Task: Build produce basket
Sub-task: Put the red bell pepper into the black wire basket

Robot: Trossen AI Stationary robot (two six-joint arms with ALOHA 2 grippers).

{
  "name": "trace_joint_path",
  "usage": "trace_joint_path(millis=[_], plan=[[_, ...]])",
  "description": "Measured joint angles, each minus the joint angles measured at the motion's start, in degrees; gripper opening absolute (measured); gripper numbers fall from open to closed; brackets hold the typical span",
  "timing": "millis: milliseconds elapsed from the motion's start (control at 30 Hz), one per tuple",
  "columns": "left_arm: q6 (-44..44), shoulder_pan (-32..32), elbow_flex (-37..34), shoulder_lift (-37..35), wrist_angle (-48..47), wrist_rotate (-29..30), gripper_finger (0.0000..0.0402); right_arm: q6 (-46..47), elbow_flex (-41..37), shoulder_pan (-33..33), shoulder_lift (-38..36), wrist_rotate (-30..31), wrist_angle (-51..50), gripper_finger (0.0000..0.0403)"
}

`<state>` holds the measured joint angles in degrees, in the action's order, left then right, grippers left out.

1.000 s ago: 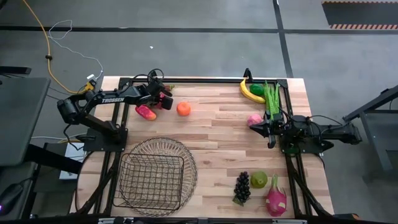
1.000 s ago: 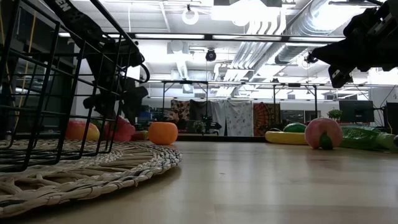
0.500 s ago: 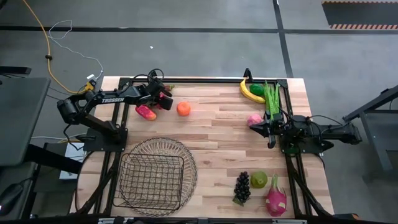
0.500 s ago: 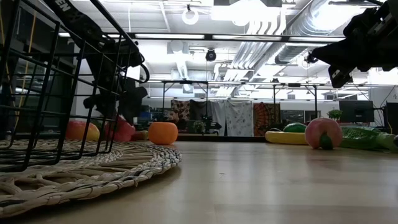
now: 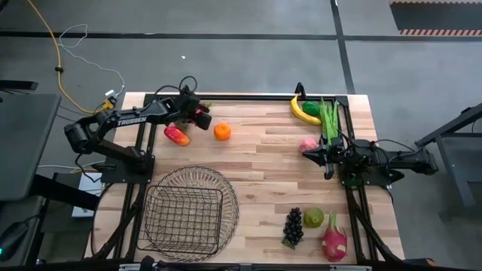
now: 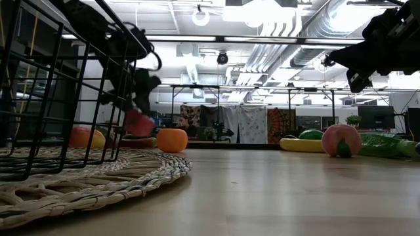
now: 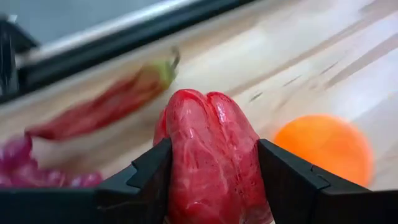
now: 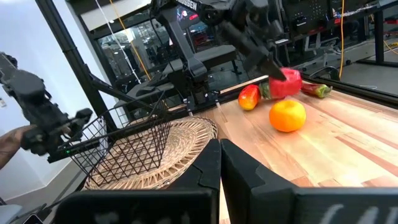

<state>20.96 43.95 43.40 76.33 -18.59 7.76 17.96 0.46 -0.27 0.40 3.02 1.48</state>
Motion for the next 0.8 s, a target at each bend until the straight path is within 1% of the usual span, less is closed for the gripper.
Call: trace_joint_path(millis=[67,200,300,433,600,700,800], plan=[[-1.27,-0.40,0.80,-2.43,0.34,-1.15,0.0197,0.01,0.00,0.02,0.00,0.00,0.00,0.0000],[-3.86,-2.67,0.98,-8.55,2.13,-5.45,0.0197,0.00,0.01,0.02,0.00,0.01,0.00,0.0000],[-4.70,-6.85,0.98,-13.51,3.35,-7.02,0.0197,0.01,0.01,0.00,0.00,0.00,0.00,0.0000],[-5.15,-14.82,0.98,-19.22,5.62,-6.58,0.0197,0.01,0.00,0.02,0.00,-0.01,0.00,0.0000],[-5.13,-28.11,0.37,-24.04,9.38,-0.66,0.0197,0.01,0.01,0.01,0.00,0.00,0.00,0.0000],[-5.13,-37.13,-1.37,-25.56,12.87,4.18,0.0197,0.00,-0.01,0.00,0.00,-0.01,0.00,0.0000],[-5.11,-45.85,-3.99,-25.83,18.28,9.03,0.0197,0.02,0.01,0.02,0.00,-0.01,0.00,0.0000]])
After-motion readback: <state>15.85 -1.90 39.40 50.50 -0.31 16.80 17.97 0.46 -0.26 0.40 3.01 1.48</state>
